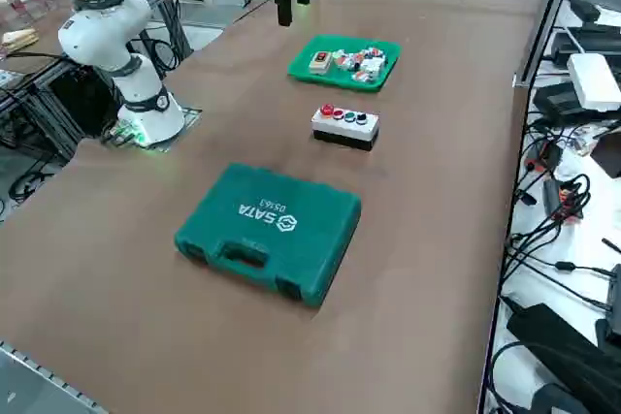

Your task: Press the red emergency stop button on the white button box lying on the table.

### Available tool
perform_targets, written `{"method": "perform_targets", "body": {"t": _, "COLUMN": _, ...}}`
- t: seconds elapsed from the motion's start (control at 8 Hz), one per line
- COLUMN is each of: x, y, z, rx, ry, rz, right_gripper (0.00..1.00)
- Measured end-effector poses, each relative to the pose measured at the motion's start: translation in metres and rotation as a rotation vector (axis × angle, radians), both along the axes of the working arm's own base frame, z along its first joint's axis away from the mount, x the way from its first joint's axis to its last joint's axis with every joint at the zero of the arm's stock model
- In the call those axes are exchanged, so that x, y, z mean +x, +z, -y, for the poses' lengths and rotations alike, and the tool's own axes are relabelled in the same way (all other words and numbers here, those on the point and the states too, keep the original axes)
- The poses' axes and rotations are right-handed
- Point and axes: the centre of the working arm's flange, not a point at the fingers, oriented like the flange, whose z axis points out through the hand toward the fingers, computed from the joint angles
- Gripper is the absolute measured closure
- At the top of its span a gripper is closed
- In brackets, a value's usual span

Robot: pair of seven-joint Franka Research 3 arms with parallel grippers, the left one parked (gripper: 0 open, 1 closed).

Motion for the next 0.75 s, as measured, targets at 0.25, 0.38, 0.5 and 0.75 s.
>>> {"method": "perform_targets", "body": {"t": 0.25, "x": 0.0000, "y": 0.0000, "z": 0.0000, "rx": 0.000, "ry": 0.000, "rz": 0.000, "right_gripper": 0.00}}
{"method": "perform_targets", "body": {"t": 0.38, "x": 0.0000, "y": 0.0000, "z": 0.0000, "rx": 0.000, "ry": 0.000, "rz": 0.000, "right_gripper": 0.00}}
{"method": "perform_targets", "body": {"t": 0.5, "x": 0.0000, "y": 0.0000, "z": 0.0000, "rx": 0.000, "ry": 0.000, "rz": 0.000, "right_gripper": 0.00}}
{"method": "perform_targets", "body": {"t": 0.75, "x": 0.0000, "y": 0.0000, "z": 0.0000, "rx": 0.000, "ry": 0.000, "rz": 0.000, "right_gripper": 0.00}}
